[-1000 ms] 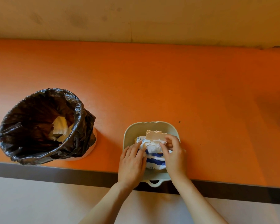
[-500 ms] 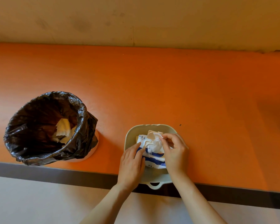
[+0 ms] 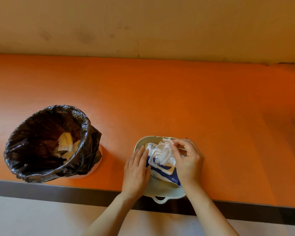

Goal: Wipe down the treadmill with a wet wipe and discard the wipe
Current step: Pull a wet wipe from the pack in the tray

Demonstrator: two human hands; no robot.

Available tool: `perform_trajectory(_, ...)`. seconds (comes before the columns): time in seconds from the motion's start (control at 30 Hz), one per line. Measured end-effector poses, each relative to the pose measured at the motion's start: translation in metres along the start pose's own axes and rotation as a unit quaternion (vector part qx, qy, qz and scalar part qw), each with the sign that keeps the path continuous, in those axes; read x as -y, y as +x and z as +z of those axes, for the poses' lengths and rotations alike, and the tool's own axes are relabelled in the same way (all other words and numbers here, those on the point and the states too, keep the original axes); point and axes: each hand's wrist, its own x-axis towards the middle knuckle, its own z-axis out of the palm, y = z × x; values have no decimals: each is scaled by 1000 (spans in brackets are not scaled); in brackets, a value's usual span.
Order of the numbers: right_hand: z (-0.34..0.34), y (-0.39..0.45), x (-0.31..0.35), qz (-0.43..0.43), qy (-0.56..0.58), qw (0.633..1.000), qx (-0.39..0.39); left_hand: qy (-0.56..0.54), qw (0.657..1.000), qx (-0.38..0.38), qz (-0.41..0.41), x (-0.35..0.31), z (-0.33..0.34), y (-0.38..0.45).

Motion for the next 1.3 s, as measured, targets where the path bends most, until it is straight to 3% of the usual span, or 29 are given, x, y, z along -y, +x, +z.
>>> perform_trajectory(0.3,-10,14,7,31,25,999,-27,135,977,162,25,0,-3,8)
perform_trajectory(0.63,-16,33,17,36,33,998,-48,125,979,158,21,-3,-4,5)
perform_trajectory(0.77,-20,50,25,45,41,997,-57,64,994,92,14,4,0,1)
perform_trajectory(1.07,-7,16,-22,165,-30,985,34,59,998,33,14,5,1,-8)
perform_trajectory(1.3,8,-29,-60,207,-137,945,212,61,997,29,24,5,4,-12)
